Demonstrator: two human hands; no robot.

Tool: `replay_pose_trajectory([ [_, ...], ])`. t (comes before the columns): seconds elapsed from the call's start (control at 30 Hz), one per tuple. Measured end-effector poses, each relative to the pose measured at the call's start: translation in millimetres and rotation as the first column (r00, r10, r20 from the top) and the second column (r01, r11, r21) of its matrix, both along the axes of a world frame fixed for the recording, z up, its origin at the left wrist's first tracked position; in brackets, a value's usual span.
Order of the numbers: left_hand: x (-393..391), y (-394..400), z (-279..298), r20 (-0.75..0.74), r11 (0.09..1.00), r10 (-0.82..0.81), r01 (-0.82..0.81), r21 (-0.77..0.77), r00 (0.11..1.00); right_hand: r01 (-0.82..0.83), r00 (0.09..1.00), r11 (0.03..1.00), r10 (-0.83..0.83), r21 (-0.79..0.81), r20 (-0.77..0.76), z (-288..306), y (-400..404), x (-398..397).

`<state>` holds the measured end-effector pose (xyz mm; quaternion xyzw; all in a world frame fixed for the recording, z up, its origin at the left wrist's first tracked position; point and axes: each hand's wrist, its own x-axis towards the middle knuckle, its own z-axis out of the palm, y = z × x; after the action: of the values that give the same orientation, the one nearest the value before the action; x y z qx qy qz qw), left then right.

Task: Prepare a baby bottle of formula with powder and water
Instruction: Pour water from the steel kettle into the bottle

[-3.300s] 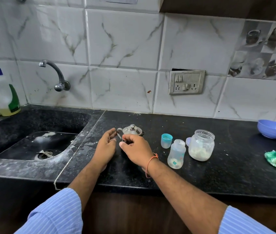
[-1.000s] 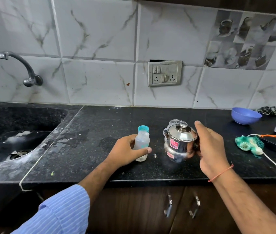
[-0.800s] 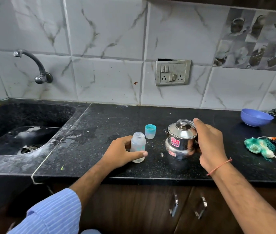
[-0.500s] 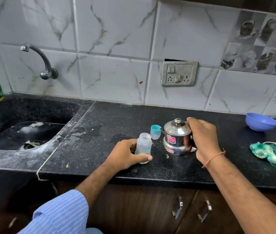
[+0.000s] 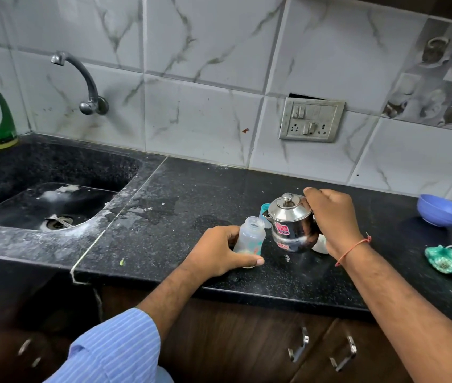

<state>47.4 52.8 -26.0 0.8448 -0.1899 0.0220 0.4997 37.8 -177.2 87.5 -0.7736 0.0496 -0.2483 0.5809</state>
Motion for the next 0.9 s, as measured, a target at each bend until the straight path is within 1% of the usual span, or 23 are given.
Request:
replay_pose_trajectory([
  [0.3, 2.6, 0.8, -2.7, -0.005, 1.0, -0.003, 0.003, 0.004, 1.0, -0.02, 1.0, 0.988, 0.02, -0.156, -0.005, 0.5, -6.8, 8.9],
  [0.7, 1.1, 0.2, -0.4, 0.004, 1.0, 0.009, -0.01, 0.022, 1.0, -0.029, 1.0, 0.974, 0.027, -0.224, -0.01, 6.0, 0.5, 10.2],
  [0.9, 1.7, 0.5, -1.4, -0.001, 1.0, 0.004, -0.004, 0.014, 1.0, -0.013, 1.0, 0.941, 0.012, -0.338, -0.004, 12.5, 1.5, 10.1],
])
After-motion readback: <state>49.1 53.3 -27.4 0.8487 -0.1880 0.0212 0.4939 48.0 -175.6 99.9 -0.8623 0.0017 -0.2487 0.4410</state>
